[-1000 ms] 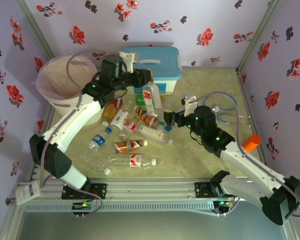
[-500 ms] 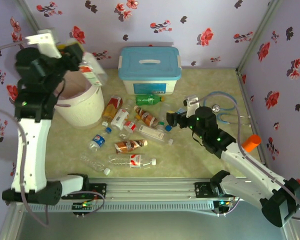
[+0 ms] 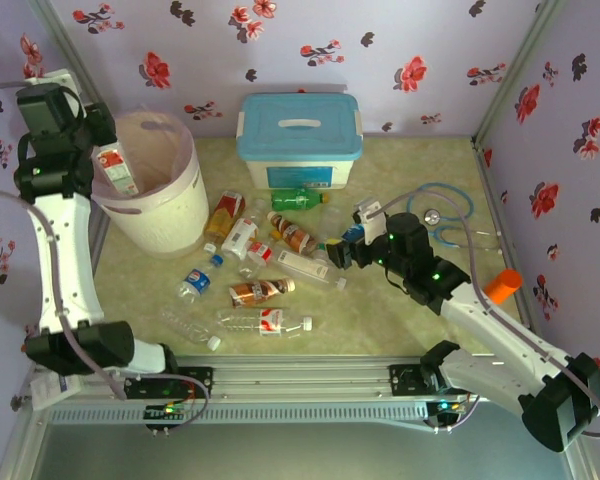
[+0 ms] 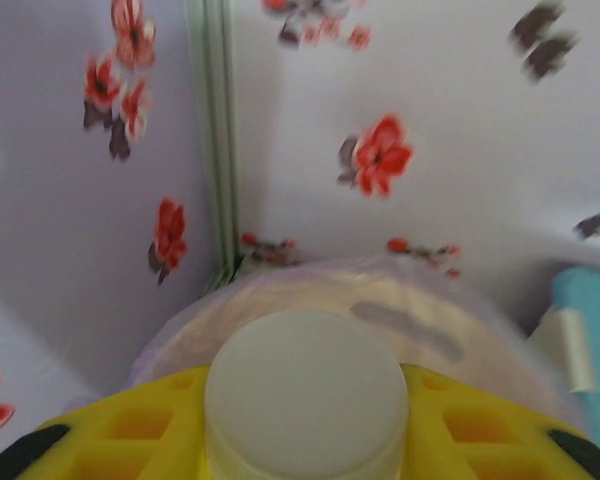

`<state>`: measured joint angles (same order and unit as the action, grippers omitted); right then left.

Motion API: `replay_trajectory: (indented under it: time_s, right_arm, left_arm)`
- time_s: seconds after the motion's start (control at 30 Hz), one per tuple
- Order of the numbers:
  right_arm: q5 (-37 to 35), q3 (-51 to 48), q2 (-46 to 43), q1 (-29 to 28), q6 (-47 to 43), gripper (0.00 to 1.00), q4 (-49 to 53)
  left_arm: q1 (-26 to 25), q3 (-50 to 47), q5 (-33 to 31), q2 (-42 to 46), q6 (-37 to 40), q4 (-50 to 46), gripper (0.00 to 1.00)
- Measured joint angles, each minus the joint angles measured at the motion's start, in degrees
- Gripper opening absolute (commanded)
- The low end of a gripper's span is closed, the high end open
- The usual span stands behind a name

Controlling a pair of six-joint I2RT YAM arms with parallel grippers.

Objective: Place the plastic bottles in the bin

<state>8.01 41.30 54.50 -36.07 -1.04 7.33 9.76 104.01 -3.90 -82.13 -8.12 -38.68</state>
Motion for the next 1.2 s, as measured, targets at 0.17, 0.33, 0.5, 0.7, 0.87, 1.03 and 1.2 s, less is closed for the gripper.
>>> replay_trajectory:
  time_s: [0.17, 0.33, 0.5, 0.7, 0.87, 1.03, 1.2]
  right_arm:
    - [3.7, 1.0, 0.2, -3.9, -6.6, 0.94, 4.9]
    - [5.2, 2.2, 2.7, -6.9, -10.8, 0.93, 8.4]
    - [5.1, 4.1, 6.5, -10.3, -14.9, 0.94, 12.4]
    - [5.9, 4.2, 9.8, -16.3, -20.7, 0.96, 13.8]
    - [7.5, 4.2, 15.1, -20.3, -24.6, 0.96, 13.8]
    - [8.6, 4.8, 21.1, -23.1, -27.2, 0.96, 13.8]
    - [8.8, 6.3, 26.1, -25.4, -28.4, 0.96, 13.6]
  left_arm:
    - [0.4, -2.2, 0.3, -2.3, 1.7, -1.2, 0.01]
    - [0.4, -5.0, 2.2, -2.7, 2.3, -1.2, 0.02]
    - [0.4, -8.0, 3.1, -5.1, 3.0, -0.8, 0.07]
    - [0.4, -10.3, 4.2, -9.4, 3.2, 0.5, 0.09]
    - [0.4, -10.4, 5.0, -11.5, 3.1, 0.6, 0.14]
    - [0.4, -11.5, 5.7, -12.7, 2.7, 1.8, 0.21]
    - [0.4, -13.3, 6.5, -14.0, 2.2, 2.6, 0.36]
